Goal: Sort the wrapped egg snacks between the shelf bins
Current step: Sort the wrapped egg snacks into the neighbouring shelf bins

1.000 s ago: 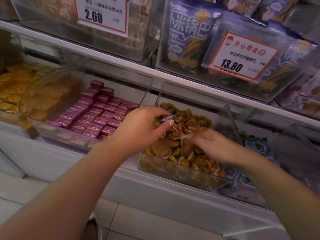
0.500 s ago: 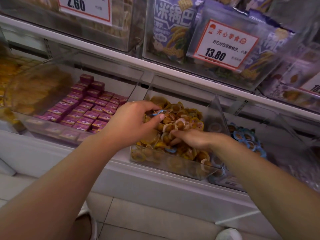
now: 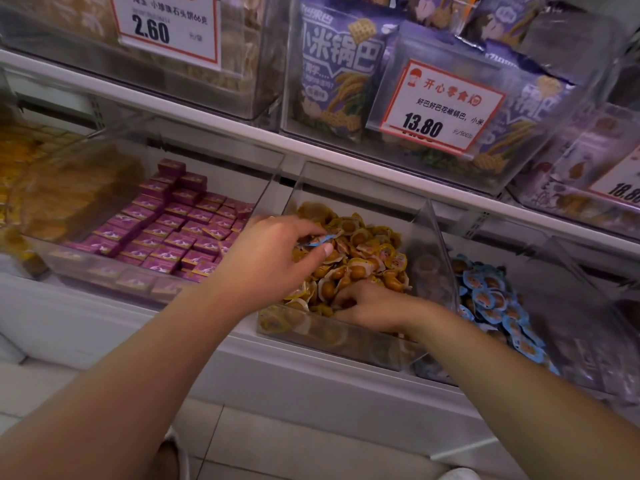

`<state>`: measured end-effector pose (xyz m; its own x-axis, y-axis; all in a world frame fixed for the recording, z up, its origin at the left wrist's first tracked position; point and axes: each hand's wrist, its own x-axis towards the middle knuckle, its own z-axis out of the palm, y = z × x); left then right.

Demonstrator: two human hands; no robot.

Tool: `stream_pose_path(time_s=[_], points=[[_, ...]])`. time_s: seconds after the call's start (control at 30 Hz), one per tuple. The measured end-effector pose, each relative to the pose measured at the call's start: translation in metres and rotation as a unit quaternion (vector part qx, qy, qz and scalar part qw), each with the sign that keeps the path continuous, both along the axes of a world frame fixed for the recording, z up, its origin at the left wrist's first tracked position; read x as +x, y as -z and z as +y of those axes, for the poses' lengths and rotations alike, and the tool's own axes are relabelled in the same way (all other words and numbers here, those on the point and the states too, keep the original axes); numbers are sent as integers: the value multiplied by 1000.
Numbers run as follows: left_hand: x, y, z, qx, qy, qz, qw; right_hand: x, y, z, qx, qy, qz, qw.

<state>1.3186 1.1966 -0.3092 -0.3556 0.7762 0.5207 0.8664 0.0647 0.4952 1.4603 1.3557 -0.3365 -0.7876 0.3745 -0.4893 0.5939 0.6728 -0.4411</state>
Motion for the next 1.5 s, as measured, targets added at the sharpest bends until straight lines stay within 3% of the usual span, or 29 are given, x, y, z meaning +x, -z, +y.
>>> stream_pose_path(time_s=[0.1, 0.17, 0.23, 0.3, 0.33, 0.4, 0.43, 0.47, 0.5, 0.6, 0.67, 0.8, 0.87, 0.93, 0.97, 1.03, 1.1, 1.27, 1.5], points=[[10, 1, 4, 10, 9, 26, 1000, 3, -7, 0, 4, -6, 36, 999], [19, 1, 7, 15, 24, 0, 1000, 7, -21, 1, -18, 40, 144, 989], [27, 2, 12, 29, 37, -78, 996, 11, -40, 3, -68, 136, 286, 946], [38, 2, 20, 44, 44, -235, 970, 16, -54, 2, -104, 198, 373, 900], [44, 1, 25, 45, 46, -344, 937, 16, -58, -1, -109, 205, 393, 890], [54, -1, 33, 32, 49, -565, 823, 18, -56, -10, -93, 199, 408, 886], [57, 0, 36, 26, 50, -639, 767, 18, -54, -16, -93, 199, 409, 886], [58, 2, 38, 17, 42, -673, 738, 18, -52, -20, -108, 203, 406, 884], [56, 5, 39, 3, 23, -659, 752, 19, -50, -22, -126, 201, 399, 886], [44, 16, 40, -27, -44, -449, 892, 22, -48, -24, -159, 183, 353, 904], [39, 18, 39, -25, -31, -383, 923, 22, -47, -24, -185, 204, 351, 895], [39, 19, 39, -40, 39, -346, 936, 19, -48, -22, -171, 213, 355, 894], [37, 17, 37, -27, 50, -338, 939, 20, -53, -17, -135, 180, 296, 928], [32, 16, 34, -22, 34, -320, 947, 29, -61, -9, 17, 54, 135, 989], [29, 16, 33, -28, 17, -293, 956, 33, -64, -7, 72, -14, 30, 997], [25, 19, 29, -53, 0, -226, 973, 37, -67, -8, 92, -71, -136, 984], [25, 24, 27, -84, 17, -176, 981, 33, -61, -12, 72, -52, -202, 975], [28, 33, 26, -112, 48, -86, 989, 14, -46, -19, 73, -39, -180, 980], [26, 32, 27, -107, 44, -140, 983, 22, -30, -6, 137, -70, -193, 969]])
